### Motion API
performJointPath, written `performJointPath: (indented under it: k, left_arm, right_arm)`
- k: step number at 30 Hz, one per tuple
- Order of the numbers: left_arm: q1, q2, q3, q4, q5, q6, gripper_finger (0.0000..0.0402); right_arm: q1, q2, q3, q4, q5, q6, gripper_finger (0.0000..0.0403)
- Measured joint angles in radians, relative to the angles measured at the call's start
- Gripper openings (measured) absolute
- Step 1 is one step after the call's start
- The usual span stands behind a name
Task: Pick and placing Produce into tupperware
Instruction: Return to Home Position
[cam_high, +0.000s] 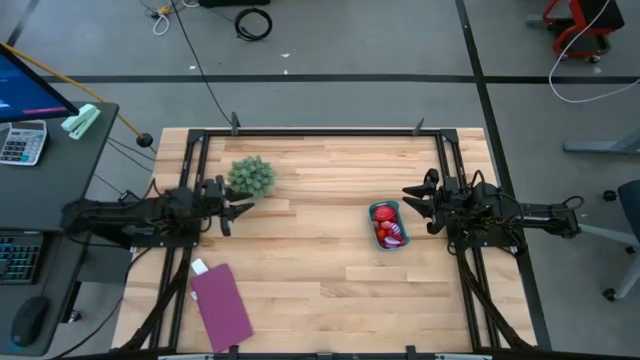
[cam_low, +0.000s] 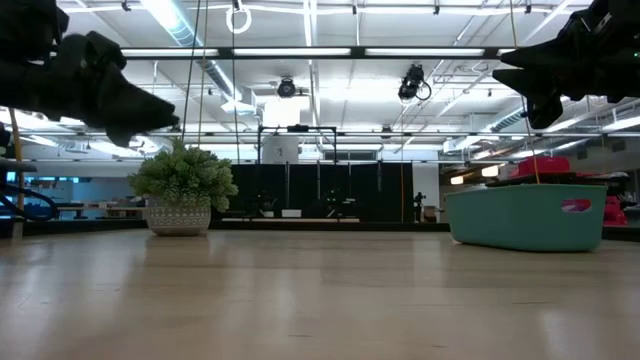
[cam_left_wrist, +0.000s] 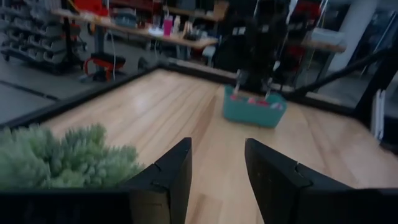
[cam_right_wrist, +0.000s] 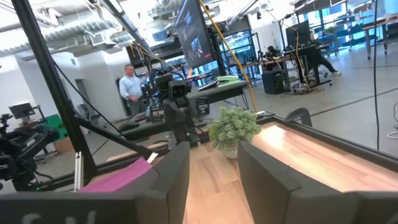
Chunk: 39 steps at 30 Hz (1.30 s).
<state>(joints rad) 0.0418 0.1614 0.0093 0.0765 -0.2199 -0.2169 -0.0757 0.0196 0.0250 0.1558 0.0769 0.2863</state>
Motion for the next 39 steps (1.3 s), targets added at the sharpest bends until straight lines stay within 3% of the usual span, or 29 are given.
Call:
performJointPath:
  k: [7, 39]
  left_arm:
    - [0.0, -0.078, 0.0, 0.004, 0.0, 0.001, 0.0149]
    - [0.0, -0.053, 0.0, 0.001, 0.0, 0.001, 0.0145]
  right_arm:
    - [0.0, 0.0, 0.0, 0.0, 0.0, 0.0, 0.0144]
    - [0.0, 0.0, 0.0, 0.0, 0.0, 0.0, 0.0144]
